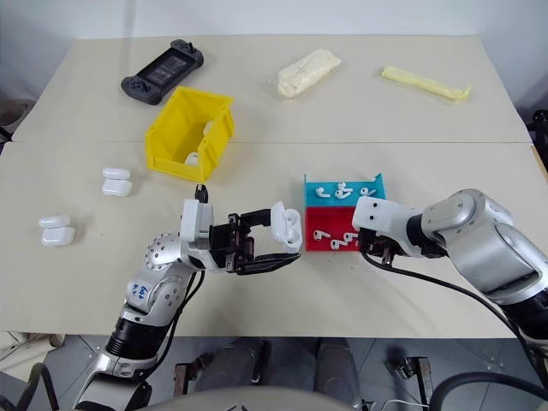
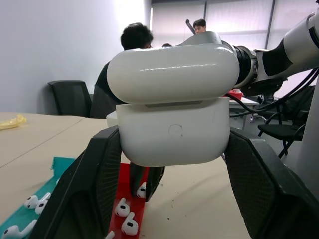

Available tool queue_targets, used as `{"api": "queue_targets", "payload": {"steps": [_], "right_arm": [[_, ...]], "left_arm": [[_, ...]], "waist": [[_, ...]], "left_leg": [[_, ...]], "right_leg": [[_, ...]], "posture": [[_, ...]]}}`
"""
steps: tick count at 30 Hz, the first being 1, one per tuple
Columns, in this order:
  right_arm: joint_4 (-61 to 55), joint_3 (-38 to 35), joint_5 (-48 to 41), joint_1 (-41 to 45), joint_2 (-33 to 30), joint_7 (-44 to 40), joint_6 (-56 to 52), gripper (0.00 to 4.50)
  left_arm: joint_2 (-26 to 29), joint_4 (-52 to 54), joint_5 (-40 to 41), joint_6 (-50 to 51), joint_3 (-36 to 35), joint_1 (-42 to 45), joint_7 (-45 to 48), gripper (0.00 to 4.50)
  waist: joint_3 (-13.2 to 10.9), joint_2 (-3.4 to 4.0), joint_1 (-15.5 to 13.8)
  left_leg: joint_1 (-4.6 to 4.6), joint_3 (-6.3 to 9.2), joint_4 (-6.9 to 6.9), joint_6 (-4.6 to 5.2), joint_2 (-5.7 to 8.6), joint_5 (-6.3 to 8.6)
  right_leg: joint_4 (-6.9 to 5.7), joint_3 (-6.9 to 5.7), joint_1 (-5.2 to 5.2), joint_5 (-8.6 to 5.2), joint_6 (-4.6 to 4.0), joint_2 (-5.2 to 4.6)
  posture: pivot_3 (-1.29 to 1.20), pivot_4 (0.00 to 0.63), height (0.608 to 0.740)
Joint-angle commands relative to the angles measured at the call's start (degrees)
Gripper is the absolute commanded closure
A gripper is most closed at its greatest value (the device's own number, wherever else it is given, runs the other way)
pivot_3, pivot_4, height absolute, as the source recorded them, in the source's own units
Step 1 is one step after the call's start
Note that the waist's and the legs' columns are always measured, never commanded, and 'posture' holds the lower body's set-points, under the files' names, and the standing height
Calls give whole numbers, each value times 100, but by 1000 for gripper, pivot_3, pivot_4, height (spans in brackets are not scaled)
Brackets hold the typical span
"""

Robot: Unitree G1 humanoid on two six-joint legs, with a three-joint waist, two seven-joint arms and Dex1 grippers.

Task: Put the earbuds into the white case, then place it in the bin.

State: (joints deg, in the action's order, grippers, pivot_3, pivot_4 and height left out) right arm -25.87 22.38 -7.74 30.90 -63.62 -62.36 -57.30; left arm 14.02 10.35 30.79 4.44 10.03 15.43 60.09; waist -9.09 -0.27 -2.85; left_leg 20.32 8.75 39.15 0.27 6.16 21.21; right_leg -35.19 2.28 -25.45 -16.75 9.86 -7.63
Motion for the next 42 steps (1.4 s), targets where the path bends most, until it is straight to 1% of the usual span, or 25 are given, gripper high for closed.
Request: {"api": "queue_targets", "payload": {"steps": [1, 6, 11, 14, 15, 16, 18, 19, 20, 22, 25, 27, 30, 32, 35, 37, 42], "right_arm": [[-27, 34, 69, 71, 57, 49, 33, 4045], [-95, -73, 14, 94, 62, 44, 39, 4045], [-405, -969, -683, -66, -78, -198, -64, 4045], [-349, -1577, -840, -452, -374, -215, -3, 4045], [-275, -1952, -957, -641, -303, -191, 121, 4045], [-262, -2339, -1119, -849, -155, -215, 370, 4045], [-423, -2940, -1547, -1108, 338, -113, 605, 4045], [-535, -3273, -1816, -1304, 791, -25, 916, 4045], [-643, -3483, -1997, -1438, 1115, 66, 1104, 4045], [-852, -3758, -2305, -1611, 1785, 402, 1335, 4045], [-1138, -3931, -2865, -1695, 2539, 982, 1204, 4045], [-1277, -4117, -3236, -1902, 3190, 1236, 1645, 4045], [-1512, -4215, -3806, -2223, 3496, 1484, 1589, 4045], [-1587, -4217, -3966, -2294, 3642, 1690, 1750, 4045], [-1677, -4169, -4507, -2371, 4195, 2067, 2099, 4045], [-1781, -4047, -4738, -2454, 4432, 2234, 2241, 4045], [-1939, -3682, -4990, -2692, 4463, 2436, 2360, 4045]], "left_arm": [[18, 159, 1, -85, -45, 47, -15, 1742], [71, 149, 32, -80, -69, 34, 26, 1742], [68, 62, 114, -140, -111, 65, 166, 1742], [43, -27, 193, -229, -83, 55, 449, 1742], [-54, -112, 260, -277, -98, 89, 506, 1742], [-148, -211, 308, -301, -114, 146, 539, 1742], [-150, -303, 387, -216, -142, 215, 649, 1742], [-179, -413, 357, -201, -107, 294, 696, 1742], [-183, -473, 351, -195, -97, 332, 742, 1742], [-240, -555, 438, -188, -170, 366, 784, 1742], [-276, -610, 575, -139, -268, 382, 856, 1742], [-346, -684, 514, -163, -197, 448, 910, 1742], [-309, -662, 532, -109, -233, 480, 990, 1742], [-300, -663, 533, -80, -249, 506, 1012, 1742], [-254, -713, 466, -23, -255, 604, 1017, 1742], [-221, -739, 414, -6, -285, 661, 978, 1742], [-118, -783, 412, 89, -282, 709, 996, 1742]], "waist": [[0, 0, 3], [0, 0, 6], [-1, 0, -5], [-1, 0, -33], [-1, -1, -48], [-2, -1, -53], [-5, -8, -40], [-5, -9, -22], [-6, -17, -9], [-6, -15, 8], [-6, -15, 20], [-6, -20, 12], [-6, -20, -22], [-6, -20, 3], [-6, -20, 42], [-4, -17, 69], [-4, -17, 147]], "left_leg": [[0, 0, 0, 0, 0, 0], [0, 0, 0, 0, 0, 0], [1, 0, -2, 0, 0, 0], [2, 0, -2, 2, 1, 1], [4, 5, -2, 3, 2, 1], [6, 7, -2, 3, 2, 1], [6, 1, 0, 4, 2, 2], [5, 3, 0, 4, 0, 2], [3, -1, -1, 3, -2, 2], [1, -2, -2, -1, -9, 2], [-1, -1, -2, -1, -4, 2], [-1, 3, 2, -1, -3, 2], [-1, 12, 1, -1, 2, 2], [-1, 8, 3, 2, 4, 2], [-4, 7, 2, 0, -3, 1], [-5, 9, 0, -8, -8, -2], [-7, 11, -2, -8, -3, -3]], "right_leg": [[0, 0, 0, 0, 0, 0], [0, 0, 0, 0, 0, 0], [3, 0, -1, 0, 0, -1], [6, 0, 0, 0, 0, -1], [8, -4, 1, 0, 0, -2], [10, -6, 1, 0, 0, -3], [11, -6, 2, 2, 3, -2], [11, -7, 3, 3, 3, 0], [8, -5, 1, 4, 3, 1], [7, -5, 2, 4, 2, 9], [3, -1, 1, 4, 2, 4], [1, -2, 1, 5, 2, 4], [3, -8, 5, 5, 1, -1], [3, -5, 5, 6, 0, -3], [2, -6, 5, 7, 1, 5], [-8, -7, 2, 6, -1, 10], [-21, -5, 2, 6, -2, 6]], "posture": [[0, 150, 740], [0, 150, 740], [0, 150, 740], [0, 150, 740], [0, 150, 740], [0, 150, 740], [0, 150, 740], [0, 150, 740], [0, 150, 740], [0, 150, 740], [0, 150, 740], [0, 150, 740], [0, 150, 740], [0, 150, 740], [0, 150, 740], [0, 150, 740], [0, 150, 740]]}}
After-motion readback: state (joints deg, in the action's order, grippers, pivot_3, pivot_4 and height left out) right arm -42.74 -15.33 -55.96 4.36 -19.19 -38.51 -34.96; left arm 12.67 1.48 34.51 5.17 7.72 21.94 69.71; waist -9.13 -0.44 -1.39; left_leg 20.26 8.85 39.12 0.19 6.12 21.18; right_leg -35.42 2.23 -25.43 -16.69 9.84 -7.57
